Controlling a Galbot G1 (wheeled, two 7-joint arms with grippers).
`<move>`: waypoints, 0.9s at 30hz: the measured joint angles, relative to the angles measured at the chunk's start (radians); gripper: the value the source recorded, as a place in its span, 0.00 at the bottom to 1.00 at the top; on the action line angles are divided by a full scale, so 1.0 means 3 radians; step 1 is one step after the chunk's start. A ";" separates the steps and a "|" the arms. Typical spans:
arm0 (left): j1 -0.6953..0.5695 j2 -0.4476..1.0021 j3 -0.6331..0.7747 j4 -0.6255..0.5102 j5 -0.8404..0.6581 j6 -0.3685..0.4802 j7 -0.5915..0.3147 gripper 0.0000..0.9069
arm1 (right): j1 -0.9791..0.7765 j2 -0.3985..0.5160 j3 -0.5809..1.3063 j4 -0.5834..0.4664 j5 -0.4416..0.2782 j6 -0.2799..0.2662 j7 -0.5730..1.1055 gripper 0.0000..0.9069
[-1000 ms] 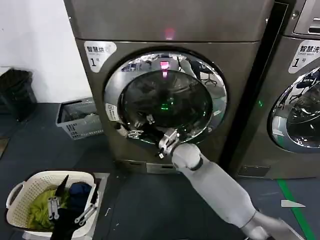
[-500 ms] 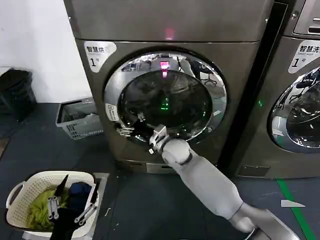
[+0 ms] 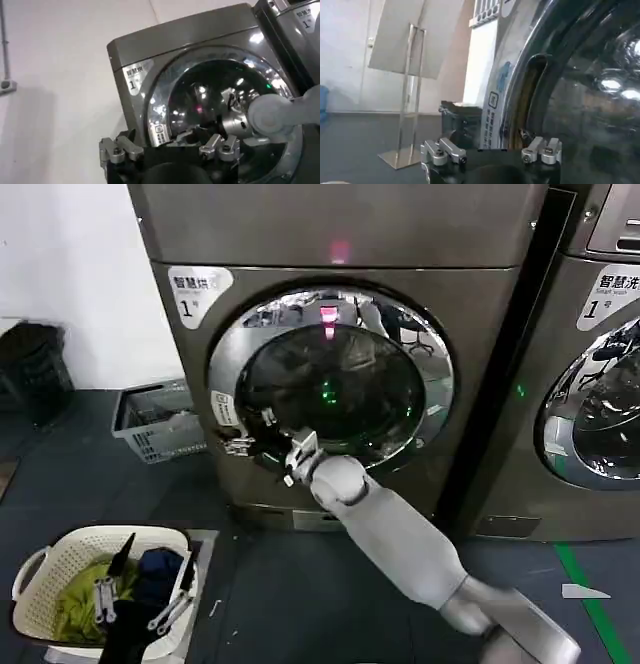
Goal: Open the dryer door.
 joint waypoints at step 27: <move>-0.0012 -0.0001 0.0000 0.0023 -0.0015 0.0006 0.0006 1.00 | -0.0023 -0.0240 -0.0101 0.0064 0.0454 0.0157 -0.1001 1.00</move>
